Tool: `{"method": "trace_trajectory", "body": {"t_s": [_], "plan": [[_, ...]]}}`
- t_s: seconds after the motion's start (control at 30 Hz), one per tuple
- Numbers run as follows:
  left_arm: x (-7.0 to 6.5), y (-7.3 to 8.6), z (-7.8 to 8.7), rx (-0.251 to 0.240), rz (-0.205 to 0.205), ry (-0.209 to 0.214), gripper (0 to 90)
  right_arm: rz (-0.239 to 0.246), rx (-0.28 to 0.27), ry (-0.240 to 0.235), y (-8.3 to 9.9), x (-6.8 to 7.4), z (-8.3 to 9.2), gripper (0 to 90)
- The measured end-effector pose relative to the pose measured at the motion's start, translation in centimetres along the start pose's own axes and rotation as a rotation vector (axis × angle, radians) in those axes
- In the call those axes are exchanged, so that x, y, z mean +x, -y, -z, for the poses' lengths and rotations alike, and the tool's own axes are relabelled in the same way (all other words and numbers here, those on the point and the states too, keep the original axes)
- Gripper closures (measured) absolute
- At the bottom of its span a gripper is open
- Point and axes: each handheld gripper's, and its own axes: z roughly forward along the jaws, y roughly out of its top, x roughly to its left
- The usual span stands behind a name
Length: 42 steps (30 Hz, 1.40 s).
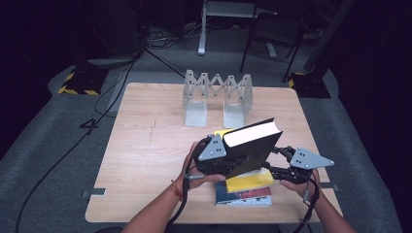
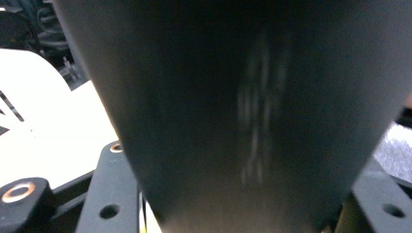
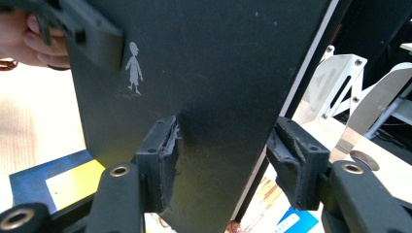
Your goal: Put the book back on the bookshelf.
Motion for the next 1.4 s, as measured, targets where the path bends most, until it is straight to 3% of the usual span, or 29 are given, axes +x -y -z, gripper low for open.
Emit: {"method": "trace_trajectory", "body": {"t_s": [0.4, 0.63, 0.77, 1.13, 1.4], "plan": [[0.1, -2.1, 0.7, -0.078, -0.006, -0.015, 46.6, 0.008, 0.009, -0.01, 0.2, 0.0, 0.2, 46.9], [0.1, -3.4, 0.9, -0.076, -0.02, -0.007, 47.6, 0.005, 0.025, -0.002, 0.6, -0.3, 0.4, 42.0], [0.1, -3.5, 0.8, -0.069, -0.012, -0.009, 48.6, -0.007, 0.091, 0.006, 1.5, -1.2, 0.8, 36.4], [0.0, -3.6, 0.9, -0.075, 0.019, -0.039, 50.8, -0.104, 0.254, 0.072, 5.0, -3.8, 2.0, 35.9], [0.4, -4.6, 1.0, -0.054, 0.034, -0.112, 51.7, -0.17, 0.285, 0.093, 6.2, -5.0, 2.1, 35.9]]}}
